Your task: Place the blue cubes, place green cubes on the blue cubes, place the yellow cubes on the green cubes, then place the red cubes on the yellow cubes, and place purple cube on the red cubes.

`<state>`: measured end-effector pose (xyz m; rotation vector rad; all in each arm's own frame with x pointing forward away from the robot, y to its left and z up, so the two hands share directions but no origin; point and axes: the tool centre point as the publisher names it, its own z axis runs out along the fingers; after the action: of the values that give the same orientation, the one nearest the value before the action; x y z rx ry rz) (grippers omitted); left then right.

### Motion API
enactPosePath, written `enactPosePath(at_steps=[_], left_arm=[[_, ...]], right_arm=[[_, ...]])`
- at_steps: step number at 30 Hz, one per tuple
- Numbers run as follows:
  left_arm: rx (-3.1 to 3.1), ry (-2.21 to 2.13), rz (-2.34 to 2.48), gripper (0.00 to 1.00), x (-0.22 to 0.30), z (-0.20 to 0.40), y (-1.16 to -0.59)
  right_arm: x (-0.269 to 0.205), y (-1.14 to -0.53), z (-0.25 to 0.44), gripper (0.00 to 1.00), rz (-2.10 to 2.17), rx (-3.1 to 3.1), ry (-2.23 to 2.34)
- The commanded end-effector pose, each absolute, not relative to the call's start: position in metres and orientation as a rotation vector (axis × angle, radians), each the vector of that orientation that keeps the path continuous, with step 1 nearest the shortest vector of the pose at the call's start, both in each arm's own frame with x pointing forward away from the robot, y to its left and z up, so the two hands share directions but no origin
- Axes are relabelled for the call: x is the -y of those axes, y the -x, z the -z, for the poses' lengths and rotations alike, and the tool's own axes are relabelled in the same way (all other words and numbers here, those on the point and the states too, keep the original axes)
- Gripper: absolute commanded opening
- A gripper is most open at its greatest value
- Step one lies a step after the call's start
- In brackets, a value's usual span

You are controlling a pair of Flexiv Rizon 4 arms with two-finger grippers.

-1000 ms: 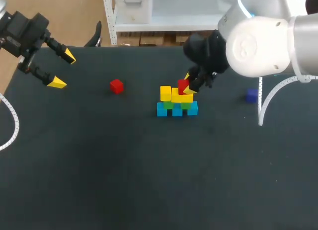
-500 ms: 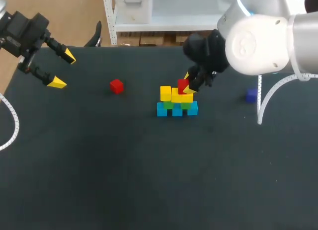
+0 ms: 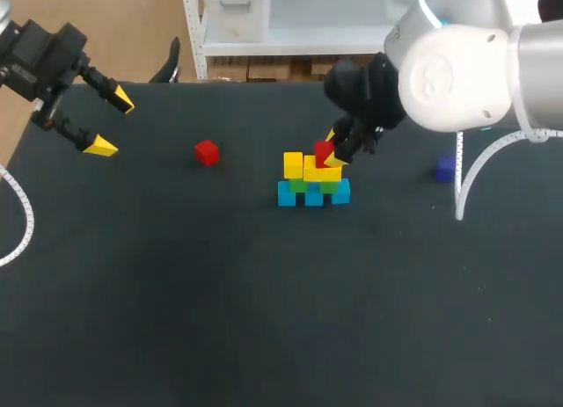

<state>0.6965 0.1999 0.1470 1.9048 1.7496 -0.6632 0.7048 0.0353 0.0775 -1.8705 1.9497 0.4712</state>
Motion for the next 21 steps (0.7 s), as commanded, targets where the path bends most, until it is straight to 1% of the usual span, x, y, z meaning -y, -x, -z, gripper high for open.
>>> enactPosePath(at_steps=[1, 2, 5, 6, 7, 8, 9, 10, 12, 14, 15, 17, 19, 21], left_arm=[[-1.747, -1.908, 0.664, 1.0, -0.2003, -0.1466, -0.6979], [-1.747, -1.908, 0.664, 1.0, -0.2003, -0.1466, -0.6979], [-1.747, -1.908, 0.664, 1.0, -0.2003, -0.1466, -0.6979], [-1.747, -1.908, 0.664, 1.0, -0.2003, -0.1466, -0.6979], [-1.747, -1.908, 0.664, 1.0, -0.2003, -0.1466, -0.6979], [-1.747, -1.908, 0.664, 1.0, -0.2003, -0.1466, -0.6979], [-1.747, -1.908, 0.664, 1.0, -0.2003, -0.1466, -0.6979], [-1.747, -1.908, 0.664, 1.0, -0.2003, -0.1466, -0.6979], [-1.747, -1.908, 0.664, 1.0, -0.2003, -0.1466, -0.6979], [-1.747, -1.908, 0.664, 1.0, -0.2003, -0.1466, -0.6979], [-1.747, -1.908, 0.664, 1.0, -0.2003, -0.1466, -0.6979], [-1.747, -1.908, 0.664, 1.0, -0.2003, -0.1466, -0.6979], [-1.747, -1.908, 0.664, 1.0, -0.2003, -0.1466, -0.6979], [-1.747, -1.908, 0.664, 1.0, -0.2003, -0.1466, -0.6979]], right_arm=[[-0.0353, -0.7058, -0.0772, 0.38, -0.479, -1.947, 1.871], [-0.0353, -0.7058, -0.0772, 0.44, -0.481, -1.946, 1.871], [-0.0352, -0.7058, -0.0772, 0.48, -0.483, -1.944, 1.87], [-0.0351, -0.7058, -0.0772, 0.53, -0.484, -1.944, 1.87], [-0.035, -0.7058, -0.0772, 0.69, -0.484, -1.944, 1.87], [-0.0348, -0.7059, -0.0771, 0.73, -0.484, -1.944, 1.87], [-0.0348, -0.7059, -0.0771, 0.75, -0.484, -1.945, 1.87], [-0.0347, -0.706, -0.0771, 0.85, -0.485, -1.944, 1.871], [-0.0347, -0.7062, -0.0771, 0.89, -0.483, -1.943, 1.871], [-0.0348, -0.7066, -0.0771, 0.96, -0.482, -1.941, 1.873], [-0.035, -0.7069, -0.0772, 0.97, -0.482, -1.941, 1.873], [-0.0358, -0.7075, -0.0773, 0.95, -0.481, -1.939, 1.873], [-0.0372, -0.7085, -0.0771, 1.0, -0.478, -1.935, 1.875], [-0.0383, -0.7095, -0.077, 1.0, -0.475, -1.932, 1.876]])
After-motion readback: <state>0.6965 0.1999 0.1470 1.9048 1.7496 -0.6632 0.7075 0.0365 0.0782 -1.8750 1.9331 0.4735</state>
